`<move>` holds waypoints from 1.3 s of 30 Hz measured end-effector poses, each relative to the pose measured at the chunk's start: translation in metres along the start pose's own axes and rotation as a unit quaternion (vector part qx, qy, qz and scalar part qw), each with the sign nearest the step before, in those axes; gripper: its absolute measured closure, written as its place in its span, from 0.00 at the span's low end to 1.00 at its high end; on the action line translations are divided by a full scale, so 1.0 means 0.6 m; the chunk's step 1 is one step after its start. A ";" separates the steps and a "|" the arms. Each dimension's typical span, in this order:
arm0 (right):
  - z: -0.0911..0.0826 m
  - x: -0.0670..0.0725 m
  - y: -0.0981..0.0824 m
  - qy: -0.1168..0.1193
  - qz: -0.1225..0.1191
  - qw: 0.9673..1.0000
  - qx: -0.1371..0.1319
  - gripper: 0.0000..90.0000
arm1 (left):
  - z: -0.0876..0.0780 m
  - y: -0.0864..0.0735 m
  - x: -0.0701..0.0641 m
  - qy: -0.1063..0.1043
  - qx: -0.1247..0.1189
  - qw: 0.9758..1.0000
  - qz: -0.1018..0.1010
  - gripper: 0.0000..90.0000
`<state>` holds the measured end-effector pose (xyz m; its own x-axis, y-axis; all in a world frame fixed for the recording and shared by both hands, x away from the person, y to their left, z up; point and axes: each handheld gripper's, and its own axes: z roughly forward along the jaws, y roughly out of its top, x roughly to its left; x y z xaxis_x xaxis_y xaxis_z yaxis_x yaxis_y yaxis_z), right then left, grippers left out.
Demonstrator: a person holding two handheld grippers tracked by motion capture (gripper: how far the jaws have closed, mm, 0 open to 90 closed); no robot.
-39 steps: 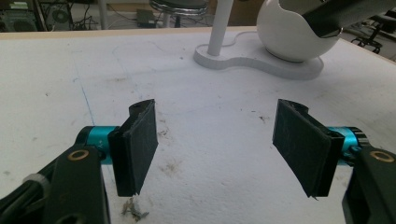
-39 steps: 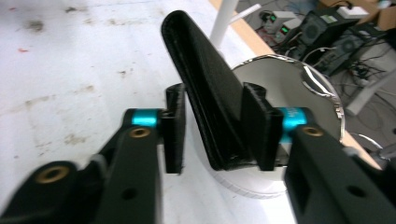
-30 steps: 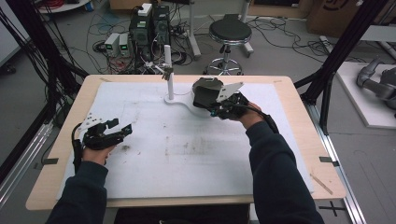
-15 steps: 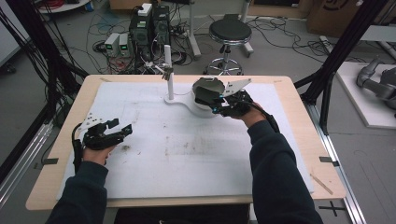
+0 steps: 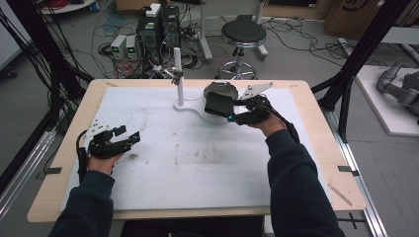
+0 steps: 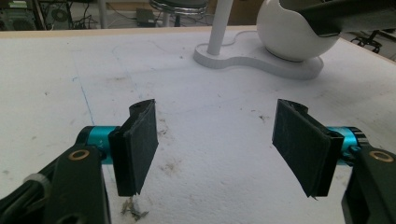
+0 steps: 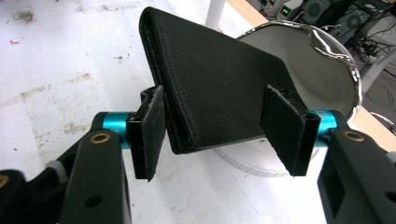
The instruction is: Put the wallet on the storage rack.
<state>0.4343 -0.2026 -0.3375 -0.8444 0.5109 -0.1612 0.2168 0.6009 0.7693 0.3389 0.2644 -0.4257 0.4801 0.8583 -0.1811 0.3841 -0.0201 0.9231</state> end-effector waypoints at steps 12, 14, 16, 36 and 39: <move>-0.081 0.003 -0.058 -0.061 0.092 0.992 -0.053 0.30 | 0.004 0.002 -0.005 -0.018 -0.009 1.000 0.009 0.26; -0.094 0.006 -0.086 -0.075 0.109 0.990 -0.055 0.27 | 0.006 0.003 -0.008 -0.026 -0.013 1.000 0.012 0.26; -0.105 0.012 -0.115 -0.093 0.131 0.985 -0.055 0.25 | 0.007 0.003 -0.011 -0.027 -0.012 0.999 0.015 0.26; -0.108 0.057 -0.226 -0.161 0.162 0.973 -0.019 0.24 | 0.004 0.008 -0.019 -0.019 -0.023 0.999 0.027 0.26; -0.113 0.059 -0.224 -0.166 0.161 0.972 -0.024 0.24 | 0.002 0.007 -0.020 -0.021 -0.023 0.999 0.030 0.26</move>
<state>0.3422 -0.3072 -0.4043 -0.5289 0.8437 -0.0915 0.4147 0.3510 0.8395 0.3357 0.2535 -0.4200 0.5345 0.8339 -0.1373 0.3177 -0.0477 0.9470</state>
